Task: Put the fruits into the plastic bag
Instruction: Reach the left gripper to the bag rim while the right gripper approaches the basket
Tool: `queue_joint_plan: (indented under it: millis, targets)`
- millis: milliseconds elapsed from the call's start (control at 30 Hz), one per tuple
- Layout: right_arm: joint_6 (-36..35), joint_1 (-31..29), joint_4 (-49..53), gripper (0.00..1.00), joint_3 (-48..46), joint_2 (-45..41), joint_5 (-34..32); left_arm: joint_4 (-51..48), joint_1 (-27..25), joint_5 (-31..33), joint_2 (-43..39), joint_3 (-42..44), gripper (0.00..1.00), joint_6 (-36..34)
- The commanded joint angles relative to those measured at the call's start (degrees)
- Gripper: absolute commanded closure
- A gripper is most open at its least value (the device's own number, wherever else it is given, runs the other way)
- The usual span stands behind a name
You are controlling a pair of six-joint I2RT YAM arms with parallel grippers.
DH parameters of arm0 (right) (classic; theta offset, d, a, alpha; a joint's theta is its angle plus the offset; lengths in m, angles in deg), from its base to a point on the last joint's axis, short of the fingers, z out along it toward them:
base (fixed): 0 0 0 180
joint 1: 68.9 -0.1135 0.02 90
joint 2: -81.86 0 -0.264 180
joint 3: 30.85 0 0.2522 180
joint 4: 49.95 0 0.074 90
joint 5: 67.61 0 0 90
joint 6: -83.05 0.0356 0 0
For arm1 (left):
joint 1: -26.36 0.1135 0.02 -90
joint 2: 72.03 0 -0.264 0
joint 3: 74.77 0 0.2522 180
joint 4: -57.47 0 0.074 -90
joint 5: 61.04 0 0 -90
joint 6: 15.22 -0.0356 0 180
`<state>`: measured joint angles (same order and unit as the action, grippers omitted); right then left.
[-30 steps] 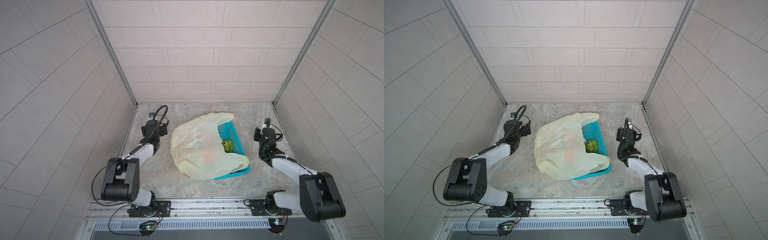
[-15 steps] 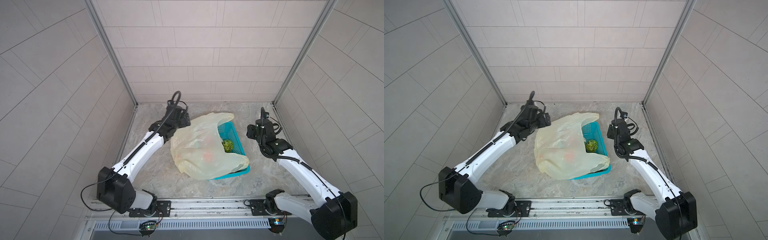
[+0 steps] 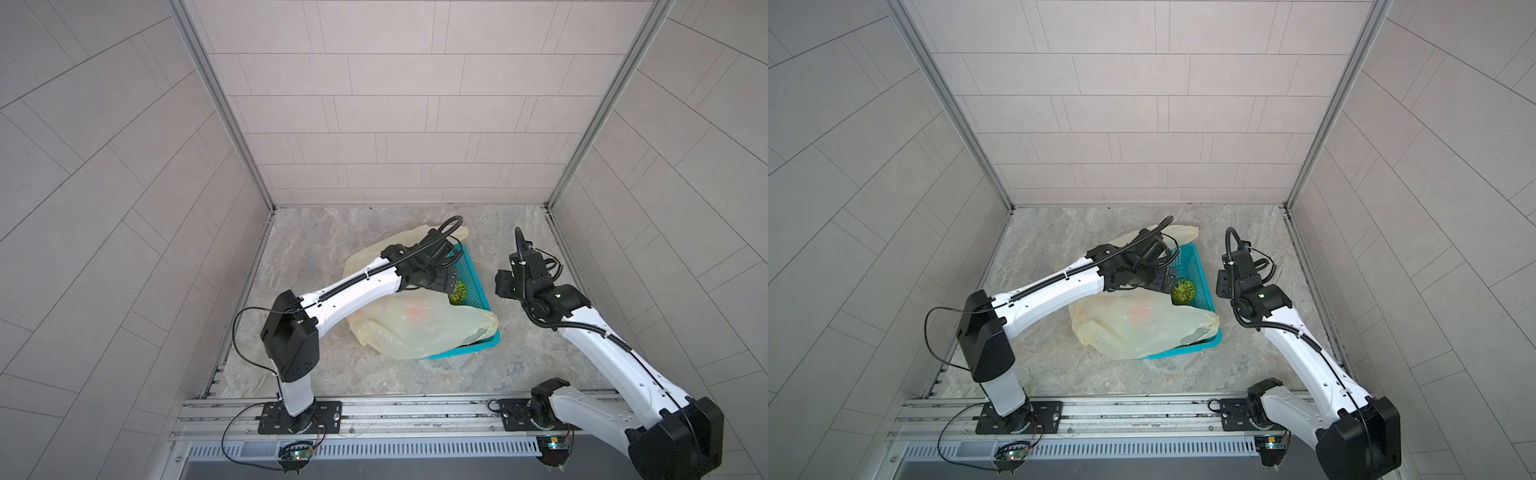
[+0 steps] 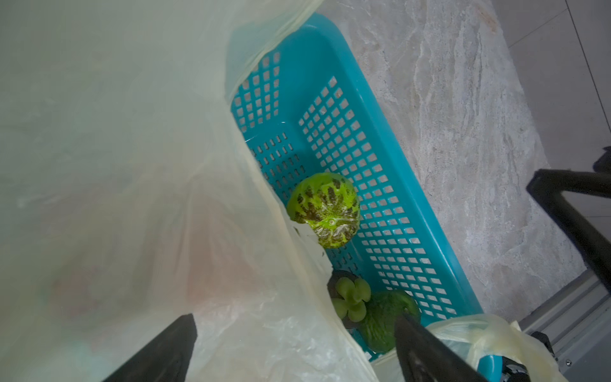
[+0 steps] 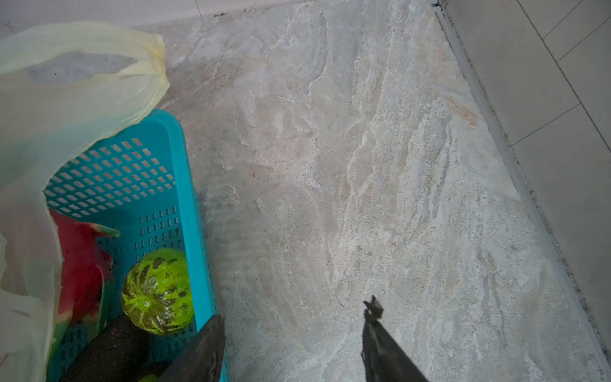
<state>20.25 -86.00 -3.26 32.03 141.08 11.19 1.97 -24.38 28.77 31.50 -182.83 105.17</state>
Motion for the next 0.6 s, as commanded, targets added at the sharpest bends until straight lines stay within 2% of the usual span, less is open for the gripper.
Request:
queue_joint_plan:
  millis: [0,100,200,333,400,433,567]
  targets:
    - [-0.6,-0.3,0.6,0.37,-0.6,-1.3,0.5,-6.5,-1.0,2.3,3.1,-6.1,0.00,-1.5]
    - [-0.3,-0.3,-0.5,0.37,-1.4,-1.9,0.9,-11.0,-2.4,6.1,6.7,-9.5,0.01,-2.3]
    - [0.0,-0.3,-1.2,0.37,-1.8,-2.0,1.9,-13.7,-3.6,9.1,9.0,-11.0,0.10,-2.3]
    - [0.1,-0.3,-1.7,0.36,-2.2,-2.7,2.3,-16.0,-5.0,11.2,11.5,-12.9,0.13,-3.0]
    - [0.1,-0.3,-1.9,0.36,-2.4,-3.2,2.4,-17.5,-5.0,11.1,12.6,-14.1,0.18,-3.0]
    - [0.1,-0.3,-1.9,0.36,-2.5,-3.4,2.4,-18.2,-5.0,11.2,12.9,-14.6,0.26,-2.9]
    - [0.0,-0.3,-2.0,0.36,-2.9,-3.9,2.7,-19.5,-5.0,10.1,12.5,-15.3,0.70,-3.2]
